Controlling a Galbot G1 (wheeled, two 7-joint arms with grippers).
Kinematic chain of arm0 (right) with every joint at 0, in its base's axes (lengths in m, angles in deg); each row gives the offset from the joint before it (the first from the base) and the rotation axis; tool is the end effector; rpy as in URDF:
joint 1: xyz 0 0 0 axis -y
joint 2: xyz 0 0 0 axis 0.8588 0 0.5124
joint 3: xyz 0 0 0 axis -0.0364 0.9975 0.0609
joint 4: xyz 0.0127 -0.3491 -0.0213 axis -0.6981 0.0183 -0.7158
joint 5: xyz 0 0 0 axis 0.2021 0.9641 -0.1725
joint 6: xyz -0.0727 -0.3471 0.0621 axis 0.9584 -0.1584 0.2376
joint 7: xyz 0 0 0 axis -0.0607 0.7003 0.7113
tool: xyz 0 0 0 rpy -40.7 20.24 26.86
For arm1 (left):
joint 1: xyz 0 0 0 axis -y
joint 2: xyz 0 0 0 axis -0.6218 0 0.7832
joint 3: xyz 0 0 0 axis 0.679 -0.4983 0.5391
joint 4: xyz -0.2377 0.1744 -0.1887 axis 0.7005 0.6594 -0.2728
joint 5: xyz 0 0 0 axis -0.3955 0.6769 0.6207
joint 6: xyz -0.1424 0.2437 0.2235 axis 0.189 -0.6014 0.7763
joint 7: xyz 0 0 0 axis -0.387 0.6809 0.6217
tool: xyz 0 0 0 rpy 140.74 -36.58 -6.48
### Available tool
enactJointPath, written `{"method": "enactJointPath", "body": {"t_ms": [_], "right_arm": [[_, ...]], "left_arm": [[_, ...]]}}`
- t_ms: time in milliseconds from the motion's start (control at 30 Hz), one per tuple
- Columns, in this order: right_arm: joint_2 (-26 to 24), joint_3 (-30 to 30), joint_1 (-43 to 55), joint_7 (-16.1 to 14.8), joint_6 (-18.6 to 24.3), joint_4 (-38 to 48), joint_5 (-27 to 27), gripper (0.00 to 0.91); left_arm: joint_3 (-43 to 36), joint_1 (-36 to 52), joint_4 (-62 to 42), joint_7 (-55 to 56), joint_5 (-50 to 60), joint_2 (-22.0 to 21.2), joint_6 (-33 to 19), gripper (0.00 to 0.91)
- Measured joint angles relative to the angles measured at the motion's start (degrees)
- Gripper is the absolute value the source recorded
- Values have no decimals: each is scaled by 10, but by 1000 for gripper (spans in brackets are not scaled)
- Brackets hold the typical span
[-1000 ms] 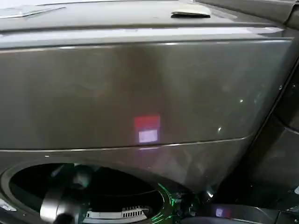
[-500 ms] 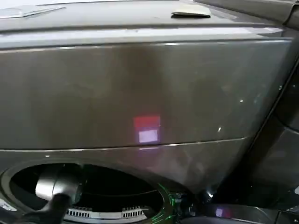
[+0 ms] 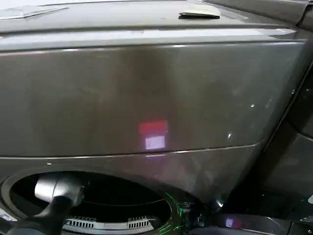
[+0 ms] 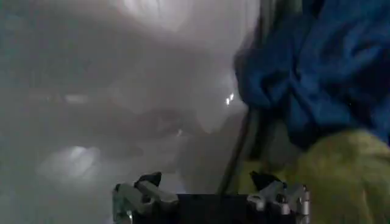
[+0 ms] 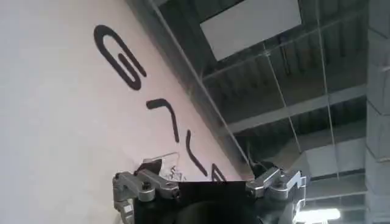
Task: Grasp the clothes from the dryer.
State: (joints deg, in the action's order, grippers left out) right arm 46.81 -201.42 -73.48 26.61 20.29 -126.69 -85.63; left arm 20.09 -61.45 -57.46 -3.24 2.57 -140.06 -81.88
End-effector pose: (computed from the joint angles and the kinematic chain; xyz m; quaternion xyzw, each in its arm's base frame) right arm -0.1589 -0.3676 0.1281 0.4298 0.7814 -0.2709 0.3624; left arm 0.6736 0.0856 -0.1800 -0.2513 -0.6742 -0.5871 0.3708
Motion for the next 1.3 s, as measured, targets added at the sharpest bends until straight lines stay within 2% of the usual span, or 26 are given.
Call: {"method": "enactJointPath", "body": {"t_ms": [133,167,200,233,267,367,433,533,933,1300], "right_arm": [[0,-3,-2,0,0,0,0,907],[0,-3,-3,0,0,1,0,907],[0,-4,-3,0,0,1,0,907],[0,-4,-4,0,0,1,0,907],[0,-5,-4,0,0,1,0,907],[0,-8,-6,0,0,2,0,907],[0,-9,-6,0,0,2,0,907],[0,-10,-7,0,0,4,0,907],[2,-10,-8,0,0,6,0,907],[2,-2,-1,0,0,1,0,907]], "left_arm": [[-4,-9,-4,0,6,-4,1,899],[-4,-12,-4,0,7,-5,2,637],[-5,-15,-5,-1,7,-5,2,489],[-5,-17,-7,-1,7,-5,2,410],[-5,-19,-8,-2,8,-5,2,273],[-5,-26,-8,-2,8,-5,2,137],[-5,-28,-8,-3,8,-5,2,102],[-5,-31,-10,-2,5,-5,2,0],[23,-48,6,9,-37,-1,3,0],[73,-102,75,82,-206,1,23,0]]}}
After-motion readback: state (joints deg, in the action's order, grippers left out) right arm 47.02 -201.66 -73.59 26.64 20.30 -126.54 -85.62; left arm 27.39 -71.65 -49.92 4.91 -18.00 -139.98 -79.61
